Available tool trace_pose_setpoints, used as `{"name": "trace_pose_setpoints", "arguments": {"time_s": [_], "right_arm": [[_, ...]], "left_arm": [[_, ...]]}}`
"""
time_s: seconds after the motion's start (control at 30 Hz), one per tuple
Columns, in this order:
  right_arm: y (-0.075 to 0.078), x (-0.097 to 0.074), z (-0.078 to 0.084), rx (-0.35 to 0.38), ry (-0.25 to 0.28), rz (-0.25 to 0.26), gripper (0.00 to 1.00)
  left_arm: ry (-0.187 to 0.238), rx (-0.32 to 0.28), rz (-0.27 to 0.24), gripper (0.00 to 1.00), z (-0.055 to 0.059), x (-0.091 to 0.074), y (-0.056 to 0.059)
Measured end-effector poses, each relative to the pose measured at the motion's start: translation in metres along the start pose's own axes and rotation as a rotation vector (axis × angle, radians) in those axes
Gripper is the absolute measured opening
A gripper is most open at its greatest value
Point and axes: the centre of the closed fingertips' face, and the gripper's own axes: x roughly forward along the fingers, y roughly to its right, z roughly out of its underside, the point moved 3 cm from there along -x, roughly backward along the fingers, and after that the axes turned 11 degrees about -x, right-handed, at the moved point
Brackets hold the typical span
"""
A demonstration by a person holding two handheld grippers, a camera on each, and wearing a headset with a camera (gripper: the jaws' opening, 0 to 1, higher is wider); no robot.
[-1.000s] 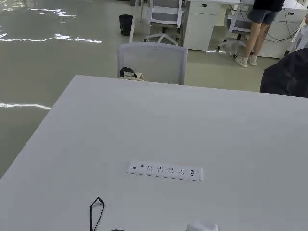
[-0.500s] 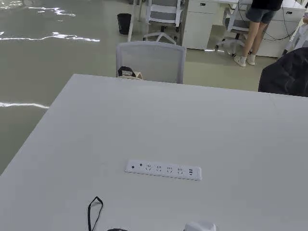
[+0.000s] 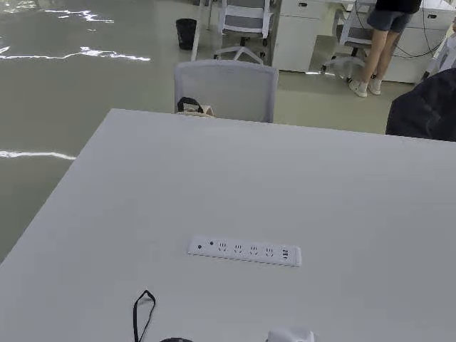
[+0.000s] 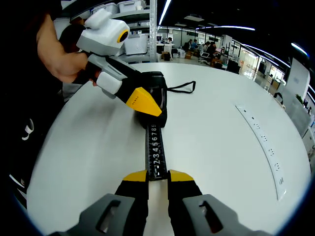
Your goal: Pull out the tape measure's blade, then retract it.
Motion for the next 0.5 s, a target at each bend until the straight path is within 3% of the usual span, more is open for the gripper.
{"name": "trace_pose_setpoints", "arguments": {"time_s": [0.5], "right_arm": [[0.0,0.013,-0.014,0.005,0.015,-0.001,0.13]], "left_arm": [[-0.014,-0.001,0.025,0.61,-0.001,-0.001,-0.002]]}}
